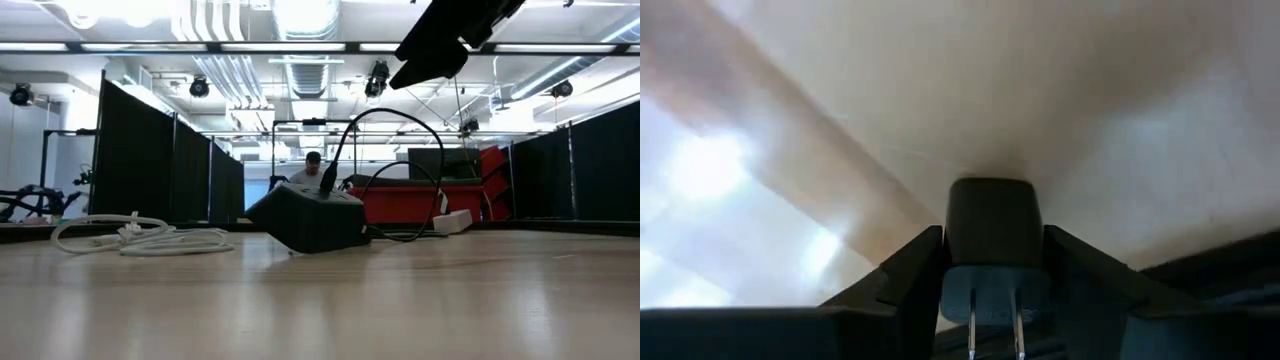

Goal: Insert USB
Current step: Insert the middle left white charger cable into the black charger adapter

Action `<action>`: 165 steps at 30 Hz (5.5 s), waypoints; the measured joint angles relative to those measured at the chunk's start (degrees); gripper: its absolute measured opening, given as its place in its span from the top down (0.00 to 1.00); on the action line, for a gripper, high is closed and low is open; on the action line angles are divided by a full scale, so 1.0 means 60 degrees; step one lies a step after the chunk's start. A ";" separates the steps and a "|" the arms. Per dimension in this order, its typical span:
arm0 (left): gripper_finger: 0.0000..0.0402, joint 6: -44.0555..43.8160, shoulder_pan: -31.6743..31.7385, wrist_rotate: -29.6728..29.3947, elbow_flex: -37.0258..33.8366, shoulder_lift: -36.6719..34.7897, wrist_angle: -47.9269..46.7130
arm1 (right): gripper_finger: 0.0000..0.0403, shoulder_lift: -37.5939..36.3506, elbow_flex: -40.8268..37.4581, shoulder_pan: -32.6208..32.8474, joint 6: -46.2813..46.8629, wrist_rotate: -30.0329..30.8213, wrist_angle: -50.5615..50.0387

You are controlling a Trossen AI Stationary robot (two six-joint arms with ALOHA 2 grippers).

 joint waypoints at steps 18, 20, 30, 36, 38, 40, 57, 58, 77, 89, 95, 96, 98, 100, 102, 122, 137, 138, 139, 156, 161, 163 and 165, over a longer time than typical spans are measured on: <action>0.64 -0.4203 0.2107 -0.4486 -0.0762 -0.3415 0.0738 | 0.15 0.3735 0.2717 0.0022 -0.2754 -0.1068 0.1524; 0.64 -0.4626 0.2494 -0.4420 -0.1159 -0.4121 0.0716 | 0.15 0.4526 0.3187 -0.0003 -0.3169 -0.1060 0.1959; 0.64 -0.5662 0.4122 -0.4108 -0.1901 -0.7522 0.0527 | 0.16 0.7858 0.6069 -0.0749 -0.3056 -0.1486 0.3865; 0.64 -0.4759 0.4297 -0.5272 -0.1898 -0.8969 0.0899 | 0.36 0.9629 0.8026 -0.1205 -0.2302 -0.2110 0.2962; 0.64 -0.4457 0.4303 -0.5706 -0.1898 -0.9394 0.0955 | 0.47 1.0041 0.8579 -0.1320 -0.2154 -0.2127 0.2675; 0.64 -0.4097 0.4301 -0.6106 -0.1898 -0.9743 0.1082 | 0.58 1.0431 0.9089 -0.1409 -0.2047 -0.2124 0.2503; 0.64 -0.2830 0.4290 -0.7111 -0.1901 -1.0252 0.1535 | 0.99 1.1224 0.9768 -0.1174 -0.2105 -0.1191 0.0900; 0.64 -0.2792 0.4290 -0.7181 -0.1901 -1.0231 0.1587 | 1.00 1.1224 0.9743 -0.1105 -0.2105 -0.1212 0.0809; 0.64 -0.2305 0.4290 -0.7280 -0.1912 -0.9664 0.2181 | 1.00 1.0614 0.9724 0.0773 -0.0772 -0.1142 -0.3399; 0.64 -0.2262 0.4262 -0.7262 -0.2082 -0.9101 0.2438 | 1.00 0.8910 0.9206 0.1953 -0.1846 -0.1282 -0.5105; 0.64 -0.2379 0.4147 -0.7169 -0.2775 -0.8796 0.3565 | 0.99 0.9058 0.8924 0.2096 -0.3339 -0.1680 -0.4482; 0.64 -0.2402 0.4124 -0.7149 -0.2915 -0.8749 0.3795 | 0.99 0.9090 0.8889 0.2113 -0.3594 -0.1749 -0.4399; 0.64 -0.2416 0.4108 -0.6939 -0.3202 -0.8665 0.4470 | 0.96 0.9195 0.8870 0.2110 -0.3939 -0.1734 -0.3995; 0.64 -0.2415 0.4081 -0.6797 -0.3495 -0.8596 0.5082 | 0.92 0.9238 0.8834 0.2084 -0.4236 -0.1719 -0.3459; 0.64 -0.2457 0.4047 -0.6684 -0.3688 -0.8511 0.5580 | 0.86 0.9311 0.8816 0.2055 -0.4523 -0.1716 -0.2810; 0.64 -0.3446 0.3227 -0.6467 -0.3982 -0.8377 0.6097 | 0.72 0.9635 0.8387 0.1540 -0.5111 -0.2027 -0.3272; 0.64 -0.3356 0.3000 -0.6676 -0.4454 -0.7966 0.6433 | 0.97 0.9065 0.8266 0.1472 -0.4496 -0.2456 -0.3573; 0.64 -0.3304 0.2983 -0.6765 -0.4648 -0.8039 0.6747 | 0.97 0.8970 0.8266 0.1468 -0.4407 -0.2455 -0.3684; 0.64 -0.3102 0.2967 -0.6798 -0.4896 -0.8115 0.7211 | 0.98 0.8878 0.8266 0.1470 -0.4324 -0.2455 -0.3735; 0.64 0.3682 0.2935 -0.4966 -1.0474 -0.8085 2.0175 | 0.99 0.6688 0.7781 0.1435 -0.0798 -0.0204 -0.4184; 0.64 0.3990 0.2943 -0.4734 -1.0630 -0.8092 2.0443 | 0.99 0.6513 0.7775 0.1436 -0.0775 0.0610 -0.4150; 0.64 0.3980 0.2965 -0.4734 -1.0630 -0.8098 2.0515 | 0.99 0.6510 0.7775 0.1436 -0.1087 0.1211 -0.4150; 0.64 0.3822 0.3037 -0.4770 -1.0630 -0.8098 2.0528 | 0.99 0.6529 0.7771 0.1436 -0.1513 0.1847 -0.4125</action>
